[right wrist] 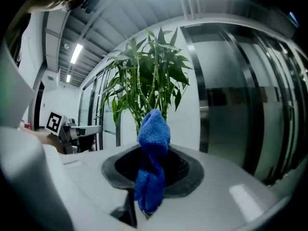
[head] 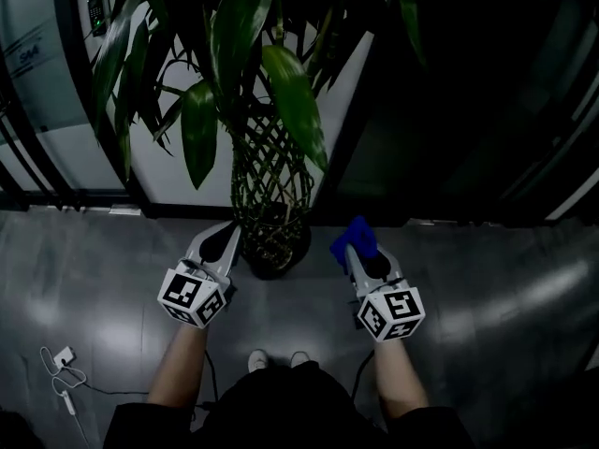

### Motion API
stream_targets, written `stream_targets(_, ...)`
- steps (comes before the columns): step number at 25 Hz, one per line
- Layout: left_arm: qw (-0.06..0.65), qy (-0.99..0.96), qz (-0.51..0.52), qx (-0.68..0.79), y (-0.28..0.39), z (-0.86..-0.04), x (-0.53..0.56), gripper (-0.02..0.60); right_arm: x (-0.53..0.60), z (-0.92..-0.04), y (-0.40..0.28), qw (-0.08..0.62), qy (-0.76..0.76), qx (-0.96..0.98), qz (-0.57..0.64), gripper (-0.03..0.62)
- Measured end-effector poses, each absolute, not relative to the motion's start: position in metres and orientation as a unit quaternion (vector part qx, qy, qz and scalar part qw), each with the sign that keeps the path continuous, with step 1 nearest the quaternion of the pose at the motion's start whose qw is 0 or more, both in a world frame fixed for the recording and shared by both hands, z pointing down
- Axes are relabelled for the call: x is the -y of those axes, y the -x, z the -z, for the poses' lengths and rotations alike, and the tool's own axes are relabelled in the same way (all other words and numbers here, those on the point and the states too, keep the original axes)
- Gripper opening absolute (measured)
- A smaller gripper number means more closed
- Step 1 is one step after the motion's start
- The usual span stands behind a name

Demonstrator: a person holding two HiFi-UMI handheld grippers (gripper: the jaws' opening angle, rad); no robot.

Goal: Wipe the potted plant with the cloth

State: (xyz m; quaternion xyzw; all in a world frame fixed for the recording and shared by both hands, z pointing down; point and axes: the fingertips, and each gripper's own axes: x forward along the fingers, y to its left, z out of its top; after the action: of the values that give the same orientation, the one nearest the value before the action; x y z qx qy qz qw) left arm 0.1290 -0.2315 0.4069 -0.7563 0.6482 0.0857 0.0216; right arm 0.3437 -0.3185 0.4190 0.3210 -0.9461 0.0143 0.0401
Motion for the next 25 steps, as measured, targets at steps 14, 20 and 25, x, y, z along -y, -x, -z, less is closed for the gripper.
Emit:
stream_targets(14, 0.010, 0.675, -0.064, -0.735, -0.209, -0.423, 0.149, 0.006, 0.277, -0.412, -0.381, -0.016, -0.214, 0.977, -0.016, 0.106)
stream_targets(20, 0.001, 0.616, -0.068, -0.785, -0.231, -0.430, 0.085, 0.006, 0.236, -0.432, -0.402, -0.023, -0.152, 0.988, -0.009, 0.106)
stream_targets(25, 0.004, 0.598, -0.058, -0.799, -0.249, -0.426, 0.059, 0.006, 0.224, -0.434, -0.425, -0.021, -0.147, 0.989, -0.012, 0.106)
